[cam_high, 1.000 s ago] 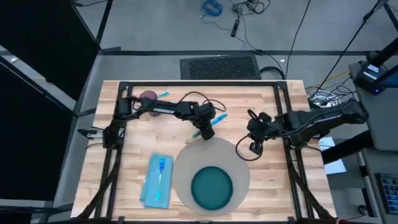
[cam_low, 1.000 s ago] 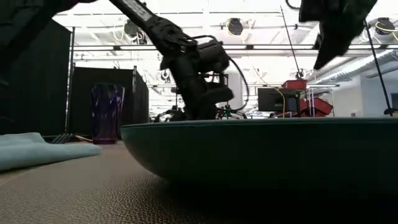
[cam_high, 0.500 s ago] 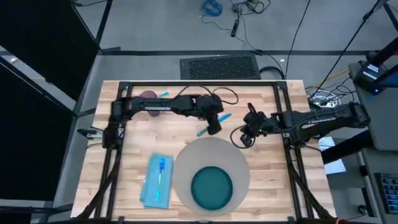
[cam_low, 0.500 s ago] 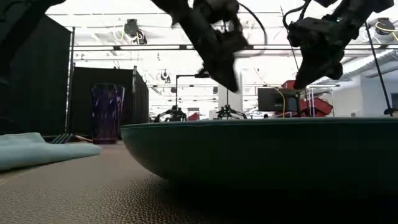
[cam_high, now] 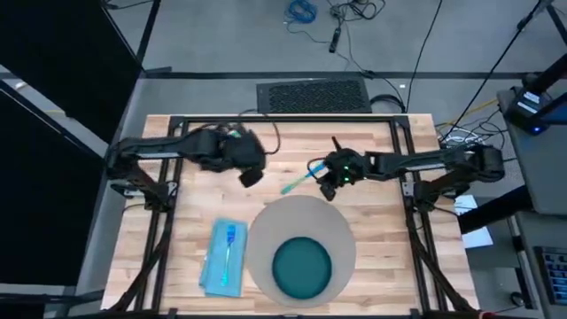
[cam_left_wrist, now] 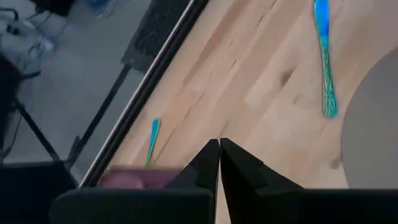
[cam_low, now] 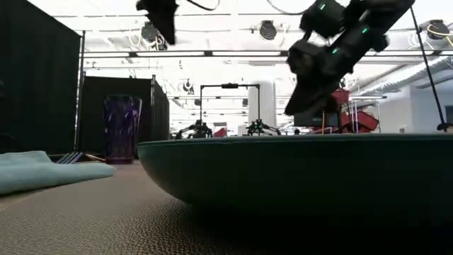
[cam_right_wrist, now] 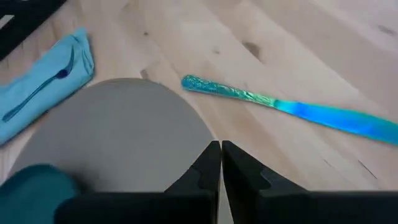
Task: Set table place
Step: Move the blue knife from the top of the blue napkin
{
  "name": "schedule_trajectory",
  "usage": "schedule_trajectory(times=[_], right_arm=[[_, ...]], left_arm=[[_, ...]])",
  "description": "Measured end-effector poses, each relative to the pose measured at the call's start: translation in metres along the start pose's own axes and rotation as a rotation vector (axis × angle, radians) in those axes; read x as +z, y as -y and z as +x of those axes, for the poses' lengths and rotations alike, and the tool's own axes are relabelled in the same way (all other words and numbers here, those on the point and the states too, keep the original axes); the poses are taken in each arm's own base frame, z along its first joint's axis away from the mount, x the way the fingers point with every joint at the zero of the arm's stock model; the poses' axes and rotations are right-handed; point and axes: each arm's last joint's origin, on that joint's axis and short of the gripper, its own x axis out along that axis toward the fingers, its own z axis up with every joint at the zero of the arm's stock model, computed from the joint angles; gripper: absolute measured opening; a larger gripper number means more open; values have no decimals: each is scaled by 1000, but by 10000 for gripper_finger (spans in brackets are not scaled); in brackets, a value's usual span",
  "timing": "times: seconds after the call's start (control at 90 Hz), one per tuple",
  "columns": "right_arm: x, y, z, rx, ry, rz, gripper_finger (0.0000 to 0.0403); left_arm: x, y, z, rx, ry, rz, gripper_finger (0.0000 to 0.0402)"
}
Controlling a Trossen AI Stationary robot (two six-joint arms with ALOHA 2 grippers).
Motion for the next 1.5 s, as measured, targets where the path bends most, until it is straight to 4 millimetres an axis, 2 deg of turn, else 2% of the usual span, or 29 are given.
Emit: schedule_trajectory(times=[0.233,0.478,0.722,0.967,1.156,1.5], right_arm=[[12,11,39,-46,-42,-29,0],[34,6,79,14,-87,-49,0],[42,-11,104,50,-125,-78,0],[39,-10,127,23,-196,-80,0],[35,-9,129,12,-226,-90,0],[17,-6,107,-89,-471,-113,0]], left_arm=[[-47,-13,-26,27,3,-85,0],[-79,-18,-19,45,-8,-132,0],[-95,-15,-4,72,-55,-97,0],[-95,-14,-3,64,-56,-101,0],[-95,-14,-3,62,-57,-95,0],[-96,-14,-3,56,-62,-93,0]])
